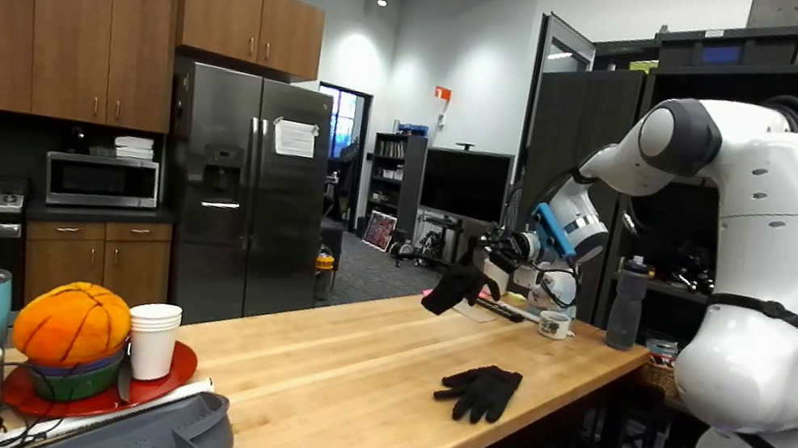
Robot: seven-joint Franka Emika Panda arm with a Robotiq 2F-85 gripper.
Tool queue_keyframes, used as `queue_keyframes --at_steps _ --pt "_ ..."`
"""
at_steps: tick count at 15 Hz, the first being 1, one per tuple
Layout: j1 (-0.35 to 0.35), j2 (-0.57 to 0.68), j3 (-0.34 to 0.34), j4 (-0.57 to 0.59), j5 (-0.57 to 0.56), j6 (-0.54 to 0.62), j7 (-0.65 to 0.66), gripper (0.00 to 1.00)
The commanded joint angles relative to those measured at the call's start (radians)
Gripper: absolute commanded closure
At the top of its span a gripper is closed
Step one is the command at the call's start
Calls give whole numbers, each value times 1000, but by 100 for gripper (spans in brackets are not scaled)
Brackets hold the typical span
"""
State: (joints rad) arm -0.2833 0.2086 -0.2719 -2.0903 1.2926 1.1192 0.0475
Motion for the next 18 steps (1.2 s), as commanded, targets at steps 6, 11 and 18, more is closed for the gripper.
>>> queue_keyframes --at_steps 6,11,18 --pt "47 57 55 186 -260 -211 -214 99" --pt "37 124 56 254 -235 -311 -198 99" --pt "57 138 17 253 -174 -179 68 99"
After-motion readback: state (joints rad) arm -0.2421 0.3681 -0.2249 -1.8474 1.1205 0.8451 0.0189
